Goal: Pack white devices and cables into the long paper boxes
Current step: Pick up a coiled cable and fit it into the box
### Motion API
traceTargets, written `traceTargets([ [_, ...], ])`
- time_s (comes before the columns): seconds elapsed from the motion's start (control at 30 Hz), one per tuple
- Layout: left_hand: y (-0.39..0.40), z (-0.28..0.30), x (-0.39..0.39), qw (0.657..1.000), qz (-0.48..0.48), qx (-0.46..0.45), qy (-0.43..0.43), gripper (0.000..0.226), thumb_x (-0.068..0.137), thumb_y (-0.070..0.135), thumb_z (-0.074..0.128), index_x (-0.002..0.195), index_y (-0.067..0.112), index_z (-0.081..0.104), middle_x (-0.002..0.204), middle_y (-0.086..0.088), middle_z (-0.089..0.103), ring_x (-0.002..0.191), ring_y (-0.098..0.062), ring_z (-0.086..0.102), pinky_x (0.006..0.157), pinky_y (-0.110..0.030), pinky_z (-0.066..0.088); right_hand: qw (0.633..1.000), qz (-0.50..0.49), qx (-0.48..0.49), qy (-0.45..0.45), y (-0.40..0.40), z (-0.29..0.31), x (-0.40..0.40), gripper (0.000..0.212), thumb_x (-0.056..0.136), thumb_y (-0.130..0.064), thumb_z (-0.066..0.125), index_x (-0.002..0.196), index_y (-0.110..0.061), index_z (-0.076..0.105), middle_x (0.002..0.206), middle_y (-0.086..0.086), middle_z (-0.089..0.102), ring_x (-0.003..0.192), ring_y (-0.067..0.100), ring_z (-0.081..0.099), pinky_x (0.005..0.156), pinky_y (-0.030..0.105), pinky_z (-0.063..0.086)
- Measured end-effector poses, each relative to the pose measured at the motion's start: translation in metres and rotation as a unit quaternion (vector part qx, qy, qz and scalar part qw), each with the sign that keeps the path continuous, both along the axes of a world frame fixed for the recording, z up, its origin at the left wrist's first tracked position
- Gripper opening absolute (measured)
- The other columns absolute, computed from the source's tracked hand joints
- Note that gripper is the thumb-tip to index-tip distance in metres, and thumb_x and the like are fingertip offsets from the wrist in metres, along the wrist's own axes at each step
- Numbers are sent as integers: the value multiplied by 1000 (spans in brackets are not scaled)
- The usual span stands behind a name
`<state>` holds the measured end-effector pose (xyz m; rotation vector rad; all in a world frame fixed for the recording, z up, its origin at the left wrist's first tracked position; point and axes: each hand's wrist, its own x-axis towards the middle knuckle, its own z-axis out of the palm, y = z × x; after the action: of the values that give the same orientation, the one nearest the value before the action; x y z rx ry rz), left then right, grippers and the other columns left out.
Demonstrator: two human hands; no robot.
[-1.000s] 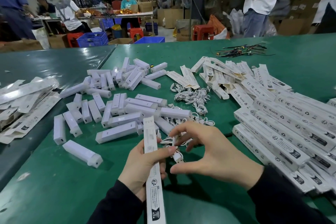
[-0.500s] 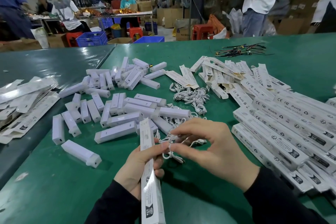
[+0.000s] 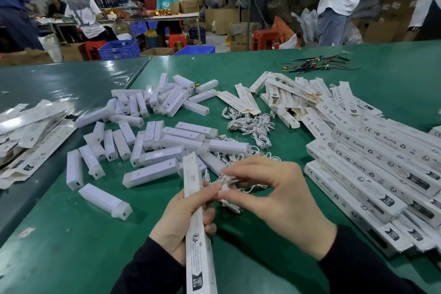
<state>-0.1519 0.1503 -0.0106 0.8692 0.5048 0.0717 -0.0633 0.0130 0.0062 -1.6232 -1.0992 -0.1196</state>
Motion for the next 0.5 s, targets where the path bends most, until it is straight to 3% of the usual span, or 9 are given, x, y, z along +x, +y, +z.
traceTargets([
  [0.1,-2,2,-2,998,-42,31,-22,39,62,22,77,87,7,52,59,-2,55,28,-7,36,29,-14,33,986,6,50,156,-5,8,11,22,65,-15,87,86,-13,80,79,2,75,68,12,70,69,21,56],
  [0.23,-5,2,-9,986,-147,36,-68,34,67,11,84,84,6,55,53,-9,48,25,-10,37,30,-15,37,954,-34,107,277,-10,12,27,17,60,-23,81,76,-18,81,75,7,76,63,15,71,65,19,55],
  [0.37,-9,3,-14,968,-232,35,-88,29,65,11,79,88,9,62,52,-10,47,25,-11,39,32,-16,39,941,-6,44,336,-7,6,26,9,69,-18,77,77,-17,81,78,6,77,61,7,65,60,17,52],
  [0.5,-8,2,-14,964,-249,46,-83,38,68,10,78,97,6,54,51,-11,46,26,-12,41,32,-17,40,927,46,-21,371,-6,5,24,11,82,-10,71,89,-9,79,84,5,77,64,7,62,60,16,50],
])
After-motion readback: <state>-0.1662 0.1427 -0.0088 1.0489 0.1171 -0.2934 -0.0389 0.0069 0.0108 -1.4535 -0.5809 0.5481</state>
